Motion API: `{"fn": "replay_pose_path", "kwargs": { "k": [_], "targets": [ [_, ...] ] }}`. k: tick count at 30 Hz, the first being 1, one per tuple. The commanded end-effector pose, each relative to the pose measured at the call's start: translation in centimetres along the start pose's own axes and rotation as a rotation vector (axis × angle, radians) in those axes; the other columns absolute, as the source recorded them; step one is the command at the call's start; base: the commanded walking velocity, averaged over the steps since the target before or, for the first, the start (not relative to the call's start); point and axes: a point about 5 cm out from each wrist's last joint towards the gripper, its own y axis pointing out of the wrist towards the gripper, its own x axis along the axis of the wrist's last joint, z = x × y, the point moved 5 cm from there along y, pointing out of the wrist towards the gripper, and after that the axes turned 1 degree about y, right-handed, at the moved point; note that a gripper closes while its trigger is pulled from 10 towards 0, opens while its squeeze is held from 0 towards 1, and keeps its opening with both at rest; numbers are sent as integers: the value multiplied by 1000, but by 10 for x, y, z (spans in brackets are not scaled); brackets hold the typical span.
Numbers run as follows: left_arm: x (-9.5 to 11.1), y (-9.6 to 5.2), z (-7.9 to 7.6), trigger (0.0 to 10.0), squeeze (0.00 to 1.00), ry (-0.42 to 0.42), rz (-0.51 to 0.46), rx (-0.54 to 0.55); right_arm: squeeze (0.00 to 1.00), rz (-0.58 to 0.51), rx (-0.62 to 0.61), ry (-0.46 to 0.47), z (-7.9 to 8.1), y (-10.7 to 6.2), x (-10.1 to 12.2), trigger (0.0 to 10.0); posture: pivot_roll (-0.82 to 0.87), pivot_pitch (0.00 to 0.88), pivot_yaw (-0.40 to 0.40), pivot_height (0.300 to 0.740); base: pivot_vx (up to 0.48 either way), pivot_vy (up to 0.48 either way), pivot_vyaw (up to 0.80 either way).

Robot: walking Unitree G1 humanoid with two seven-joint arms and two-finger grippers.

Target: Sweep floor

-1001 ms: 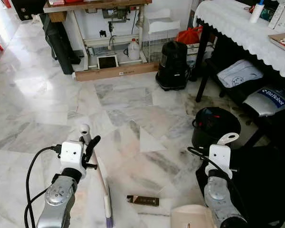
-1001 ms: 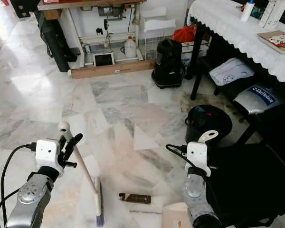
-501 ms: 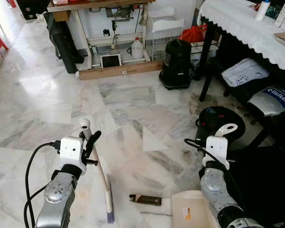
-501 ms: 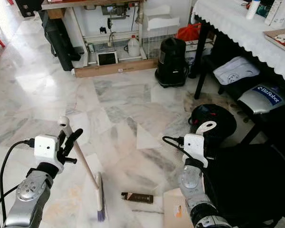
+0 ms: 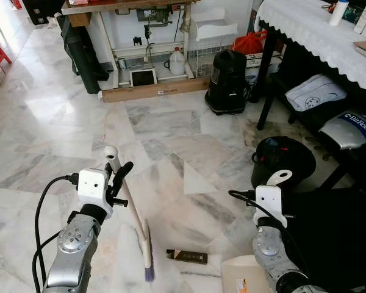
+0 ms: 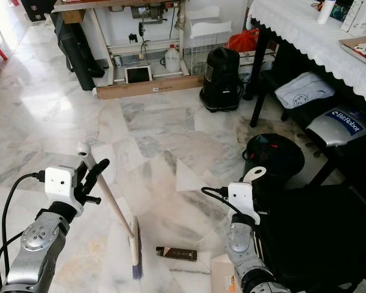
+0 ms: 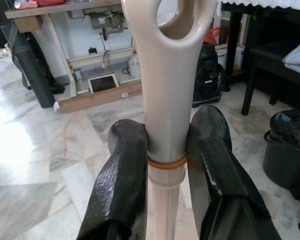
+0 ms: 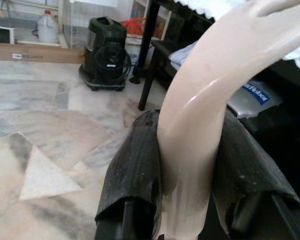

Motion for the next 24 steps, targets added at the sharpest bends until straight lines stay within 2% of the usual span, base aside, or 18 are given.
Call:
{"fn": "replay_pose_path", "kwargs": {
  "k": [1,2,8,14,19,24],
  "targets": [
    [12,4,2,10000,0,16,-41,-1,0,90,24,22,5,-7,-17,10000,194,85,68,740,0,0,0],
    [13,4,2,10000,0,15,-39,-4,0,129,43,74,8,-5,-19,10000,194,85,68,740,0,0,0],
    [13,5,2,10000,0,13,-34,-6,0,174,63,164,11,-3,-20,10000,191,83,64,740,0,0,0],
    [14,6,3,10000,0,8,-41,0,0,124,36,222,2,5,-9,10000,177,76,60,740,0,0,0],
    [17,7,2,10000,0,8,-57,4,0,31,-11,246,-9,15,11,10000,175,70,59,740,0,0,0],
    [19,8,3,10000,0,10,-64,9,0,-7,4,232,-6,19,21,10000,179,70,58,740,0,0,0]
  ]
}}
